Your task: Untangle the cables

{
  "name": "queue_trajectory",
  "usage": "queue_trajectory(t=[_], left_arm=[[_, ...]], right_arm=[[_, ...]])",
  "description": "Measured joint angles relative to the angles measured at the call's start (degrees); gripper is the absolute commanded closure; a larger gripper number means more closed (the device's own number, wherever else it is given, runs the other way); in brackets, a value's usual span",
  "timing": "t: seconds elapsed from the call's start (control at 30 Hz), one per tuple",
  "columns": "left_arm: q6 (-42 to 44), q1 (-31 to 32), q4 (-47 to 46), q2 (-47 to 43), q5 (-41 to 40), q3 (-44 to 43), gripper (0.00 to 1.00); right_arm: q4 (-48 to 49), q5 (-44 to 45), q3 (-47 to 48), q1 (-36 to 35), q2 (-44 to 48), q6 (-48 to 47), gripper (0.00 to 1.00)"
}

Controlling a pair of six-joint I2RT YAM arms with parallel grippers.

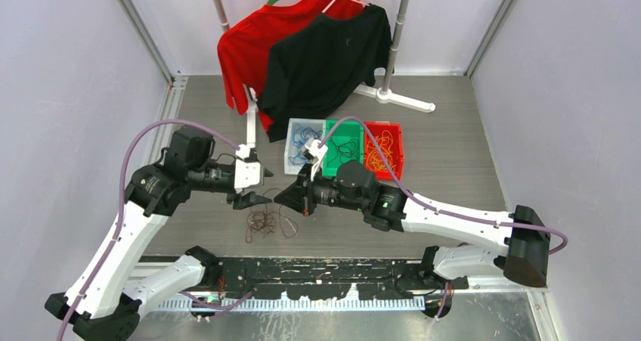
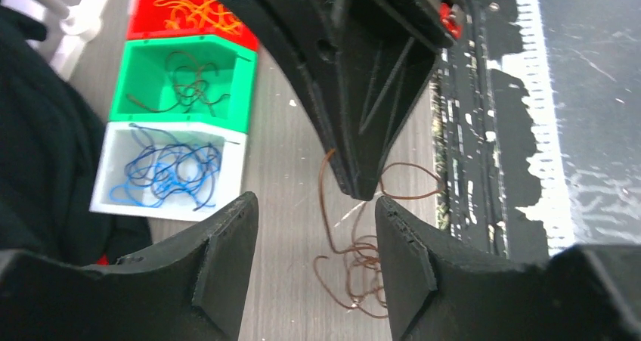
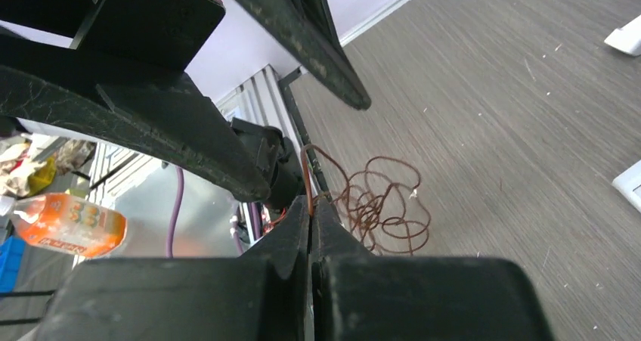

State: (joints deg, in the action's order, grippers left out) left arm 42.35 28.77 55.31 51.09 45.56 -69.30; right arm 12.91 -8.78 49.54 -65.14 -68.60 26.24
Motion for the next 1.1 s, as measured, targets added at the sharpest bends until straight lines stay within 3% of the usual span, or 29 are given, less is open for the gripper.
queue_trajectory(t=[0.2,0.27,0.4,0.47,0.53,0.6,0.7,0.93,1.1], left_arm=[[4.26,1.53,6.21,2.25,1.16,-1.31,0.56],[4.48,1.6,5.66,1.9,0.87,-0.24,0.66],[4.13,1.66,2.43,-0.74,-0.7,4.17,0.94],[3.08,1.64,-1.16,-2.49,-2.56,6.97,0.99],[1.14,1.64,-5.07,-3.82,-3.91,8.94,1.0],[-0.76,1.64,-6.97,-4.17,-4.28,9.07,1.0],[-4.63,1.64,-9.86,-4.35,-4.42,8.96,1.0],[-9.6,1.64,-12.28,-4.33,-4.35,7.41,1.0],[-11.45,1.64,-15.21,-4.52,-3.96,4.76,1.0]], right_arm=[[-2.67,-2.08,2.08,0.0,-0.42,-0.04,0.99],[-3.39,-2.8,3.04,0.0,-0.81,0.09,0.99],[-4.85,-3.37,3.82,0.22,-1.31,0.94,0.96],[-4.92,-4.07,3.85,0.09,-1.55,1.51,0.93],[-4.85,-4.76,3.85,0.0,-1.84,2.49,0.86],[-4.5,-5.44,3.91,0.0,-2.19,3.67,0.69],[-3.13,-6.49,3.91,0.0,-2.29,5.6,0.57],[-0.81,-9.84,3.82,2.6,1.73,8.26,0.47],[-0.35,-12.5,3.8,9.75,9.46,9.33,0.4]])
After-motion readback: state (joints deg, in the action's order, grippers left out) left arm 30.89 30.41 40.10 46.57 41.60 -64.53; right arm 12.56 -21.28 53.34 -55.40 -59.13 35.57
